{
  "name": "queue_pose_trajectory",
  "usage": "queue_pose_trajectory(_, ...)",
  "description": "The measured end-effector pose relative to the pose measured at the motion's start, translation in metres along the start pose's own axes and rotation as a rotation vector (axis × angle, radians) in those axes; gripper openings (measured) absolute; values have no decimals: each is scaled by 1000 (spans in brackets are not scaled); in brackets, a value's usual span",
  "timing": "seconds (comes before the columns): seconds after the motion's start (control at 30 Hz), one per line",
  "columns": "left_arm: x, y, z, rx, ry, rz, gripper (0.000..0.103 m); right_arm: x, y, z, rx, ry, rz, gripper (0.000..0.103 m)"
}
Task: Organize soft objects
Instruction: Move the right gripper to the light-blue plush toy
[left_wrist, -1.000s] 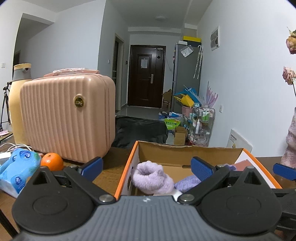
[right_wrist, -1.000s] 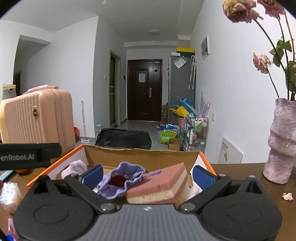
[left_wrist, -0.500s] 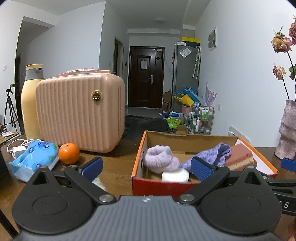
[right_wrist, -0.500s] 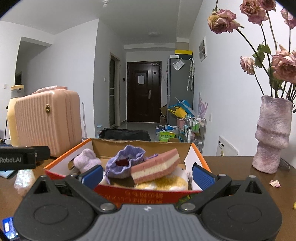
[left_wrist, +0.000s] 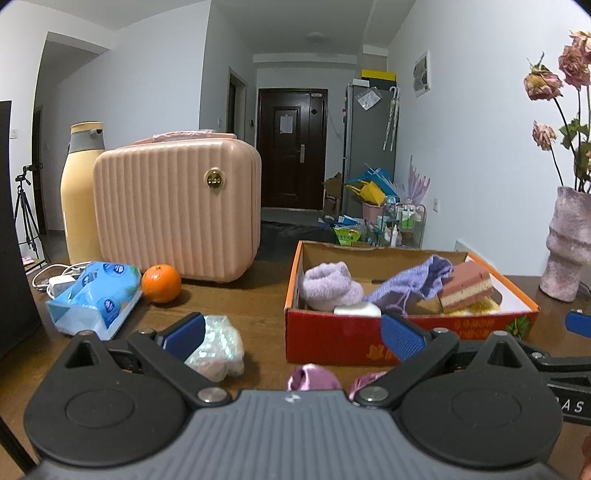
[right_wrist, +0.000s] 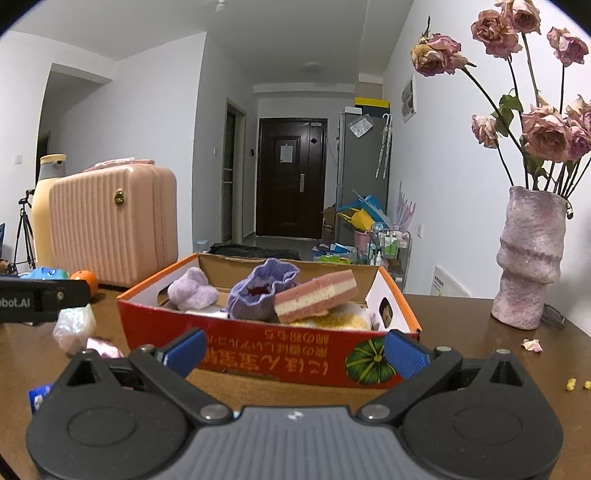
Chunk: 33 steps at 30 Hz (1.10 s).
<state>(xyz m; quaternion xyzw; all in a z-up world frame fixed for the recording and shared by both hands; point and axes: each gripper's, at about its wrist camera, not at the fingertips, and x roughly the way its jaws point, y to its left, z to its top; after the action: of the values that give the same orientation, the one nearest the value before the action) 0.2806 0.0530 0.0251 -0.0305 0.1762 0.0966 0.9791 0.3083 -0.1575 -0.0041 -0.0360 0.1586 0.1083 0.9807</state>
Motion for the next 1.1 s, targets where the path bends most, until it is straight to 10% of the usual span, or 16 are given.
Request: queue_pose_trajectory(1.1, -61, 28, -29, 21, 40, -64, 103, -54, 15, -30, -45, 54, 29, 103)
